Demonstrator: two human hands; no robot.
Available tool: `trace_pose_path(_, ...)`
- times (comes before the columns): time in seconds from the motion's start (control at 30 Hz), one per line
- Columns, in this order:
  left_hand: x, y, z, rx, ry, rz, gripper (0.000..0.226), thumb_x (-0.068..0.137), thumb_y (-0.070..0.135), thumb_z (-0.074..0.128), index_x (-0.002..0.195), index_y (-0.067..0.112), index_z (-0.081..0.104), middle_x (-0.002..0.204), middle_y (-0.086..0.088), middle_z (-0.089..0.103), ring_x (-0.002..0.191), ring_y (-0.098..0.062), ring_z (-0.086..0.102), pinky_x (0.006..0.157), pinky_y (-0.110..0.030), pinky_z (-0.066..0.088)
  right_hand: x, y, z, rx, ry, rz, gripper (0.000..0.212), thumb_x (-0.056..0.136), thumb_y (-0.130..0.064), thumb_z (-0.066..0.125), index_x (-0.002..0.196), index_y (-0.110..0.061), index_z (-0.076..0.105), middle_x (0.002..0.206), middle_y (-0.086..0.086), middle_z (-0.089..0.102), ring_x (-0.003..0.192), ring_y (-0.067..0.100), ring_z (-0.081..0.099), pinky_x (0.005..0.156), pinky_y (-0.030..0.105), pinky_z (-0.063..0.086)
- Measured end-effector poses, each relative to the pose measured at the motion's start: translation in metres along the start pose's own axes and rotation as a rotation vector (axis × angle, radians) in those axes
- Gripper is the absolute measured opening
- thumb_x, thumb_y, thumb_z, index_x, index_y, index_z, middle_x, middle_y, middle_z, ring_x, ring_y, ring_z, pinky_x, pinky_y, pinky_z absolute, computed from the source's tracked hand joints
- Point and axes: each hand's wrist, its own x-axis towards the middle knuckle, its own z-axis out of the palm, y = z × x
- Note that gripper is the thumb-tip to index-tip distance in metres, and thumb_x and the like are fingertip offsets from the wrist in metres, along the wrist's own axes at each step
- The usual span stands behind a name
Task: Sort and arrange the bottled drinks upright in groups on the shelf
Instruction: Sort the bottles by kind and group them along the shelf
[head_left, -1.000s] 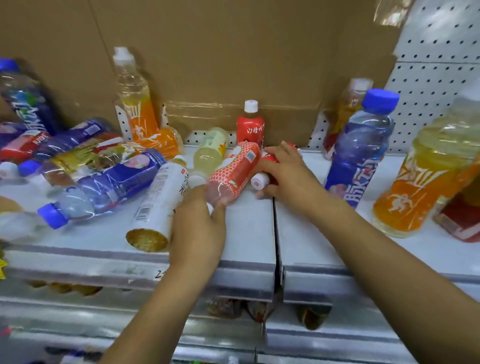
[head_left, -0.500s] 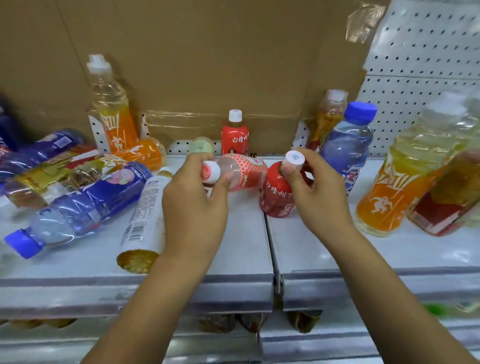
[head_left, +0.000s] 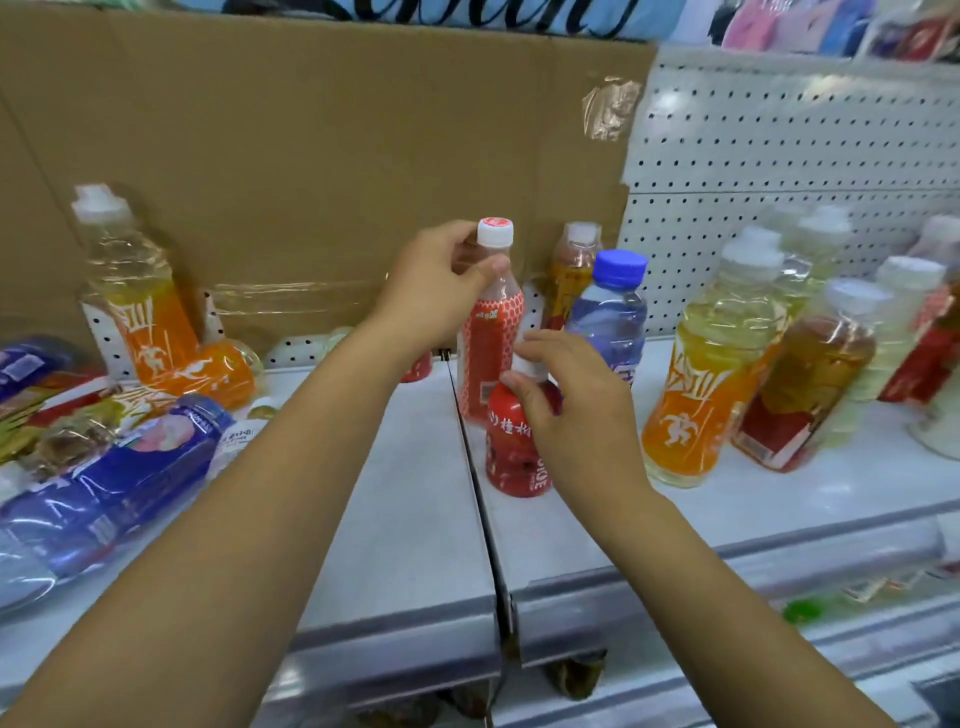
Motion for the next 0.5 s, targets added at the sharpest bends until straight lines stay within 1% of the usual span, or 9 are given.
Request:
trace_pose_path(0.07,0.001,-0.002,-0.001,0.006,-0.044,-0.015,0.028,0.096,0.014,0.065,0.124,0.017,0.065,0.114,0.004,0.072,0.109,-0.010,0.067,0.102,-0.032,0.051,-0.002,-0.002,-0.002,0.017,-0.021,0.012,0.028,0.091,-0.017,0.074,0.117,-0.007,0.069,0.123,0.007,0.069,0.117,0.023,0.063,0.101,0.029,0.048)
trace_pose_path(0.13,-0.002,-0.007,-0.007,-0.014,-0.101,-0.037,0.032,0.098,0.014,0.064,0.130,0.014,0.063,0.123,0.001,0.070,0.117,-0.009,0.064,0.108,-0.033,0.047,-0.005,-0.004,-0.005,0.028,-0.062,0.027,0.033,0.092,-0.021,0.074,0.122,-0.009,0.066,0.128,0.004,0.066,0.121,0.021,0.060,0.104,0.028,0.046)
trace_pose_path(0.23,-0.012,-0.014,-0.022,-0.028,-0.120,-0.107,0.041,0.099,0.020,0.062,0.140,0.011,0.057,0.131,-0.002,0.067,0.122,-0.010,0.062,0.111,-0.036,0.045,-0.011,-0.006,-0.004,0.032,-0.127,0.065,0.045,0.092,-0.026,0.073,0.133,-0.012,0.060,0.140,0.003,0.058,0.132,0.019,0.052,0.111,0.022,0.035)
trace_pose_path(0.3,-0.022,-0.017,-0.037,0.051,-0.116,-0.164,0.045,0.098,0.026,0.063,0.141,0.013,0.056,0.132,-0.003,0.066,0.122,-0.012,0.061,0.111,-0.038,0.045,-0.017,-0.009,-0.003,0.010,-0.062,0.038,0.047,0.093,-0.024,0.073,0.134,-0.009,0.059,0.143,0.006,0.055,0.135,0.020,0.048,0.114,0.016,0.028)
trace_pose_path(0.33,-0.028,-0.016,-0.047,0.121,-0.123,-0.190,0.044,0.098,0.029,0.064,0.139,0.015,0.058,0.129,-0.002,0.067,0.119,-0.012,0.062,0.109,-0.037,0.046,-0.020,-0.013,-0.003,-0.004,0.002,-0.014,0.044,0.093,-0.021,0.074,0.132,-0.006,0.060,0.141,0.009,0.056,0.134,0.021,0.049,0.115,0.016,0.028)
trace_pose_path(0.4,-0.042,-0.011,-0.071,0.279,-0.142,-0.242,0.040,0.096,0.035,0.065,0.133,0.019,0.063,0.120,0.003,0.069,0.111,-0.010,0.063,0.099,-0.032,0.049,-0.025,-0.022,-0.001,0.004,0.106,-0.154,0.037,0.092,-0.014,0.074,0.125,-0.002,0.064,0.134,0.013,0.060,0.128,0.022,0.052,0.113,0.020,0.035)
trace_pose_path(0.47,-0.062,-0.004,-0.096,0.418,-0.116,-0.282,0.041,0.094,0.042,0.065,0.129,0.022,0.065,0.116,0.007,0.069,0.107,-0.009,0.063,0.088,-0.026,0.045,-0.028,-0.033,0.005,0.068,0.096,-0.257,0.032,0.091,-0.013,0.075,0.120,-0.002,0.067,0.126,0.013,0.065,0.121,0.021,0.056,0.109,0.023,0.042)
trace_pose_path(0.5,-0.074,-0.003,-0.107,0.468,-0.083,-0.305,0.043,0.092,0.045,0.066,0.129,0.022,0.065,0.115,0.007,0.069,0.105,-0.010,0.063,0.086,-0.026,0.044,-0.028,-0.039,0.010,0.116,0.038,-0.269,0.030,0.092,-0.014,0.074,0.119,-0.003,0.067,0.123,0.010,0.066,0.117,0.019,0.058,0.106,0.025,0.046)
